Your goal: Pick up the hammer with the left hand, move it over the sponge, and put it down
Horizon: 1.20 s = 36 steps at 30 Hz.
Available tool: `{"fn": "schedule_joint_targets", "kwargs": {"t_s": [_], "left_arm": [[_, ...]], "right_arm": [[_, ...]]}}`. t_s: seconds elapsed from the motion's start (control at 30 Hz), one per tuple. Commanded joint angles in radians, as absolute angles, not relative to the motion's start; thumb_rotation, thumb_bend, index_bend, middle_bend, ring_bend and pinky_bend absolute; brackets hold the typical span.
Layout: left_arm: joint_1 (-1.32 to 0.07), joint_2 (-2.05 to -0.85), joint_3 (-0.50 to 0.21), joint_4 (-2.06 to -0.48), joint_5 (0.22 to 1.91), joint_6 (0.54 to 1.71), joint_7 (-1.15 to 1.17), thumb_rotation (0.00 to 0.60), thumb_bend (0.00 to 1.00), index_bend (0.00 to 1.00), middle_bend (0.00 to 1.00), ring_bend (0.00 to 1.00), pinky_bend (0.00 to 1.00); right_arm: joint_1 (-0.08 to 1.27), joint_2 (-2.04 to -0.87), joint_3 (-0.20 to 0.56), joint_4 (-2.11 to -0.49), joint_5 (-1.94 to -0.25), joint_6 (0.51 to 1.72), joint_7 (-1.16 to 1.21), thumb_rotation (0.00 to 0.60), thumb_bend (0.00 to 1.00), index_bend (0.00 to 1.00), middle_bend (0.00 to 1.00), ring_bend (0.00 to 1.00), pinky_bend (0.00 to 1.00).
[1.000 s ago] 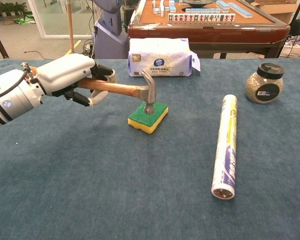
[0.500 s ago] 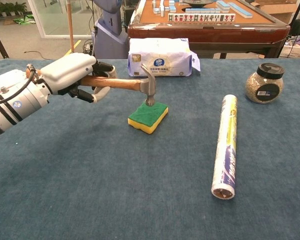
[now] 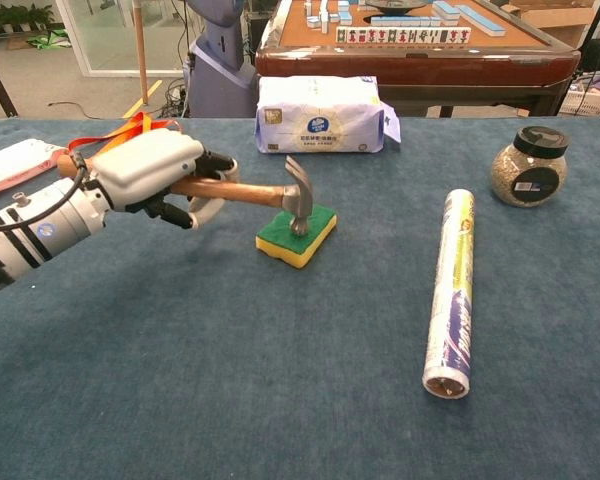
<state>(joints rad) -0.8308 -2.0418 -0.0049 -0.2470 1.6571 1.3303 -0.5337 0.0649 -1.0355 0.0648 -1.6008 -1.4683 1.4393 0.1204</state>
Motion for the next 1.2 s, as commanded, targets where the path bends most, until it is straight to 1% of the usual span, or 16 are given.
{"fn": "schedule_joint_targets", "kwargs": {"t_s": [0.03, 0.17, 0.37, 0.73, 0.9, 1.1, 1.2], "left_arm": [[-0.835, -2.032, -0.021, -0.254, 1.64, 1.365, -0.555, 0.6, 0.53, 0.77, 0.82, 0.6, 0.44], [-0.834, -2.026, -0.03, -0.264, 1.626, 1.381, -0.582, 0.6, 0.53, 0.77, 0.82, 0.6, 0.44], [-0.83, -2.033, 0.001, -0.248, 1.645, 1.374, -0.568, 0.6, 0.53, 0.77, 0.82, 0.6, 0.44], [-0.832, -2.058, 0.045, -0.224, 1.664, 1.294, -0.534, 0.6, 0.53, 0.77, 0.82, 0.6, 0.44], [-0.832, -2.048, 0.041, -0.232, 1.657, 1.316, -0.55, 0.6, 0.53, 0.77, 0.82, 0.6, 0.44], [-0.831, -2.018, 0.013, -0.257, 1.632, 1.375, -0.584, 0.6, 0.53, 0.77, 0.82, 0.6, 0.44], [-0.821, -2.001, 0.007, -0.268, 1.623, 1.378, -0.59, 0.6, 0.53, 0.77, 0.82, 0.6, 0.44]], "right_arm": [[0.064, -1.036, 0.065, -1.6, -1.469, 1.441, 0.12, 0.6, 0.17, 0.37, 0.43, 0.32, 0.33], [0.065, -1.036, 0.064, -1.601, -1.468, 1.439, 0.117, 0.6, 0.17, 0.37, 0.43, 0.32, 0.33], [0.065, -1.037, 0.065, -1.602, -1.466, 1.438, 0.113, 0.6, 0.17, 0.37, 0.43, 0.32, 0.33], [0.067, -1.036, 0.066, -1.601, -1.463, 1.435, 0.117, 0.6, 0.17, 0.37, 0.43, 0.32, 0.33], [0.066, -1.036, 0.066, -1.6, -1.463, 1.436, 0.121, 0.6, 0.17, 0.37, 0.43, 0.32, 0.33], [0.065, -1.035, 0.065, -1.601, -1.467, 1.438, 0.122, 0.6, 0.17, 0.37, 0.43, 0.32, 0.33], [0.065, -1.035, 0.064, -1.602, -1.468, 1.439, 0.122, 0.6, 0.17, 0.37, 0.43, 0.32, 0.33]]}}
